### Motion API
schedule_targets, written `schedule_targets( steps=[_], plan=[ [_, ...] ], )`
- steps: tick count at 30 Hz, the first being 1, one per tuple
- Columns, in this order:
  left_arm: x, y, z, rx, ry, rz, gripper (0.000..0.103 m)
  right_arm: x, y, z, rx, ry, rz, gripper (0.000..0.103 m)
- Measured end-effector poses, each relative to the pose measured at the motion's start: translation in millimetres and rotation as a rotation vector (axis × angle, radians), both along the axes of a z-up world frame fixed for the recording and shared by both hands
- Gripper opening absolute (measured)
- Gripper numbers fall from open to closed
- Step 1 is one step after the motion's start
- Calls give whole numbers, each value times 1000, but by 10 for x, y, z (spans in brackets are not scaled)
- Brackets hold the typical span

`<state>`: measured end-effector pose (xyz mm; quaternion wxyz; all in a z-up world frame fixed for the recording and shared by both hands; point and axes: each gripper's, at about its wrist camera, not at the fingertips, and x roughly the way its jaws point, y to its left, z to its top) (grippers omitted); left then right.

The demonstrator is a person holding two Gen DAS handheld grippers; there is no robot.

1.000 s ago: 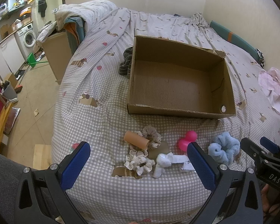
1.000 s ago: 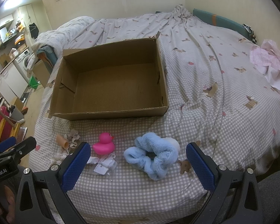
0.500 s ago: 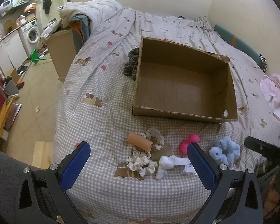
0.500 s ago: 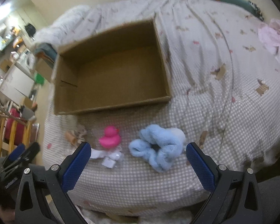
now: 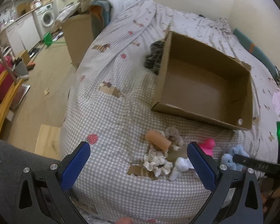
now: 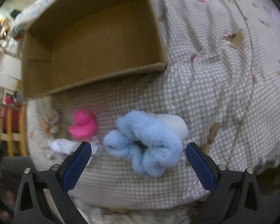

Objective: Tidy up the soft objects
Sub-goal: 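Grasp the light-blue scrunchie with the right gripper while the left gripper grasps the tan tube, then carry the scrunchie and tube over the cardboard box with both grippers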

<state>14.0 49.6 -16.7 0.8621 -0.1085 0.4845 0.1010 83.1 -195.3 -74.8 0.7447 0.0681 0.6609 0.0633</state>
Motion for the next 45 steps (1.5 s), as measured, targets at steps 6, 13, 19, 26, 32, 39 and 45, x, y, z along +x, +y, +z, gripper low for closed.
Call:
schedule_targets(
  steps=[6, 13, 19, 26, 32, 39, 45],
  plan=[
    [238, 294, -55, -51, 95, 86, 103, 20, 330, -147, -169, -30, 152, 103],
    [594, 232, -297, -51, 240, 25, 103, 32, 543, -322, -267, -78, 224, 86],
    [802, 15, -652, -108, 322, -75, 77, 76, 416, -193, -215, -119, 144, 32],
    [831, 87, -940, -256, 355, -46, 51, 80, 264, 126, -91, -179, 97, 20],
    [871, 45, -1026, -253, 326, -62, 20, 14, 243, 162, -69, -182, 102, 18],
    [847, 75, -994, -258, 303, -56, 4, 47, 231, 223, -42, -193, 100, 13],
    [701, 161, -788, -266, 247, -54, 4, -34, 206, 359, -15, -213, 87, 12]
  ],
)
